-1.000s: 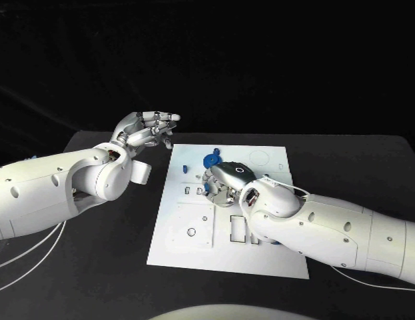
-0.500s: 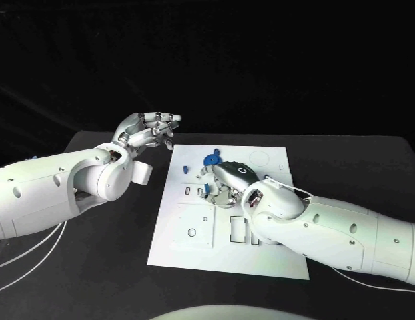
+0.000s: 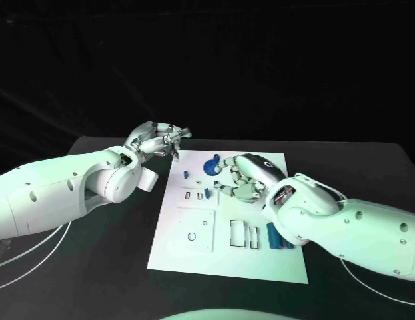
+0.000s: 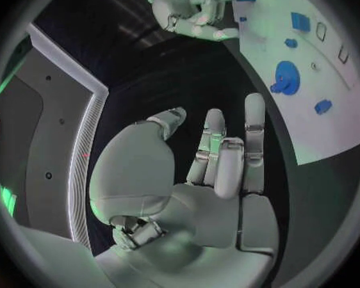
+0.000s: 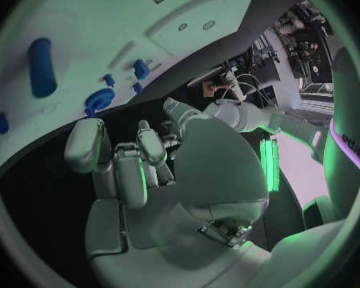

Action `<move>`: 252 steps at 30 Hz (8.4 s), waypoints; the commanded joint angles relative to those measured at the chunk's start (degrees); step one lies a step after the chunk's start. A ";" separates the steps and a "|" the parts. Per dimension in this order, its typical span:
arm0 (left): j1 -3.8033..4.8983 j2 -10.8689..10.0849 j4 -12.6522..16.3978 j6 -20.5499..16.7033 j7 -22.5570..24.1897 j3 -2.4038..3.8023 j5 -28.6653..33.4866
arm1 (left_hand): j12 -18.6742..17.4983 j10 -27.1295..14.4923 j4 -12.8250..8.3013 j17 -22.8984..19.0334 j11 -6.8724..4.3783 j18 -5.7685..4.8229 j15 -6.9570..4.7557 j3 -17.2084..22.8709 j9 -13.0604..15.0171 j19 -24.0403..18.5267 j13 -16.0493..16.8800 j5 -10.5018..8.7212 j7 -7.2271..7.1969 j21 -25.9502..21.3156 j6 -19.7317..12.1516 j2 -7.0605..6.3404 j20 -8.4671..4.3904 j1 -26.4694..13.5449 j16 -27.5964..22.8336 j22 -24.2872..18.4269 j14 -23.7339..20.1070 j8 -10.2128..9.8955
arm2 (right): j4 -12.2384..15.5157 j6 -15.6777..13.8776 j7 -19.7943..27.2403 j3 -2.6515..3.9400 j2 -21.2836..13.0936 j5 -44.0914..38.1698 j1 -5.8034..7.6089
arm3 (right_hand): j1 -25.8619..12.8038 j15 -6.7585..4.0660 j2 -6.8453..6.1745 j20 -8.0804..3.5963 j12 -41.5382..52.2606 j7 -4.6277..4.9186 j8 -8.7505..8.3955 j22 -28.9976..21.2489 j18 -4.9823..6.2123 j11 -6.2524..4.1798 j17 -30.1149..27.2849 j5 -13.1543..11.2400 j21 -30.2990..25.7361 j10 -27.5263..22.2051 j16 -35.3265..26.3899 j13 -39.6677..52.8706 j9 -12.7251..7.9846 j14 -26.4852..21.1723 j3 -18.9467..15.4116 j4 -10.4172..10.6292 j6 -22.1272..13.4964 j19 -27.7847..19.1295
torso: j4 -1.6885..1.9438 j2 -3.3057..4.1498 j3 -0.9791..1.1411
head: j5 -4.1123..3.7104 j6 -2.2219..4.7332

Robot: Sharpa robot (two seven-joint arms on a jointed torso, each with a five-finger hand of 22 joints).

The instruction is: Assemble the parts on the task board

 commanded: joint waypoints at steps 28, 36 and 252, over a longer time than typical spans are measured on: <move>4.34 11.78 -4.93 25.51 -46.94 -0.96 -39.71 | 12.97 10.33 4.50 7.98 -4.44 -1.06 -4.22 -10.74 22.39 8.08 14.58 -1.54 -5.46 8.39 -5.09 3.98 -3.58 -4.85 1.98 12.62 4.01 26.54 | -0.69 2.57 19.14 0.28 -15.99 50.63 6.97 | 1.49 -0.12 -0.68 0.22 -27.13 -0.07 14.24 -28.22 4.53 0.00 -36.37 5.20 -38.55 -17.33 -40.90 -31.80 5.06 -11.97 -1.25 4.44 -5.90 -11.75 | -1.11 -3.24 0.32 | 3.30 -1.54; 5.15 14.20 -7.00 28.21 -48.97 -1.48 -40.40 | 13.08 10.36 4.54 7.98 -4.61 -1.10 -4.38 -11.27 23.42 8.18 14.60 -1.88 -5.65 8.60 -5.29 4.23 -3.72 -5.94 1.96 12.93 4.01 27.22 | -0.86 2.12 19.09 0.27 -16.35 51.11 7.08 | 1.40 -0.02 -0.75 0.31 -27.50 0.02 14.28 -28.62 4.52 0.10 -36.30 5.40 -39.02 -17.36 -41.36 -32.46 4.89 -12.14 -1.26 4.55 -6.05 -11.76 | -0.99 -3.10 0.17 | 3.38 -1.66; 2.03 14.22 -5.97 26.58 -46.62 -3.51 -50.99 | 15.77 14.99 -8.65 8.46 -5.77 -1.99 -5.44 31.82 33.69 10.35 18.49 1.63 -6.51 13.41 -4.09 -3.74 -4.41 0.60 1.87 19.97 4.19 27.50 | -3.75 0.10 23.53 0.03 -15.40 51.59 6.14 | 1.29 3.53 0.13 3.77 -37.33 3.15 15.15 -39.91 4.44 3.57 -38.09 12.76 -50.84 -22.60 -60.90 -51.47 1.74 -18.04 2.32 2.85 -10.28 -16.00 | -0.80 -3.02 0.44 | 2.91 -4.86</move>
